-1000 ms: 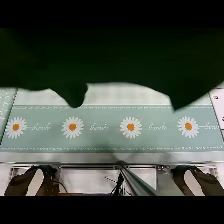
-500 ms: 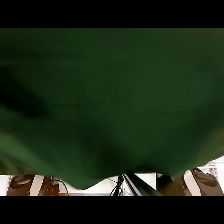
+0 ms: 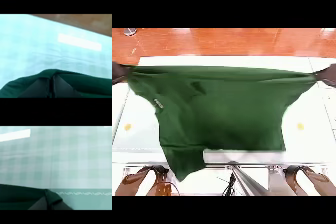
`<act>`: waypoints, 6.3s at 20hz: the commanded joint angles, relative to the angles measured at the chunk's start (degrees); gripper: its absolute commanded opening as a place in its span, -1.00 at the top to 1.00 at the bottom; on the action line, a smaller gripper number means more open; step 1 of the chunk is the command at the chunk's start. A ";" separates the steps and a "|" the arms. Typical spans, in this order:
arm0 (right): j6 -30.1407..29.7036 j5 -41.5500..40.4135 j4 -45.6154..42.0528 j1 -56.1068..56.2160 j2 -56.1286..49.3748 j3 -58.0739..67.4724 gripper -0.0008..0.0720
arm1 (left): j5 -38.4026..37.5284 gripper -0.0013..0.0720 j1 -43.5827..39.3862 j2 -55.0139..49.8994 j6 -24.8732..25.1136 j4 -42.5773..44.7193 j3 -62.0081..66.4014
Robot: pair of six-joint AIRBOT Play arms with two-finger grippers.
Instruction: Fold the shirts.
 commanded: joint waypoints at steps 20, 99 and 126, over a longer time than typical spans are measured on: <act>-5.95 8.90 7.85 0.07 -46.60 17.22 0.87 | -15.10 0.91 -5.81 -44.48 3.96 -0.42 12.57; -5.38 -5.31 10.80 -3.63 -8.09 -37.62 0.87 | -22.64 0.92 6.69 -20.57 18.75 -21.77 -29.88; -6.62 -9.25 21.27 -1.75 -48.59 8.13 -0.72 | -20.90 -0.96 -0.74 -65.16 7.26 -22.29 30.86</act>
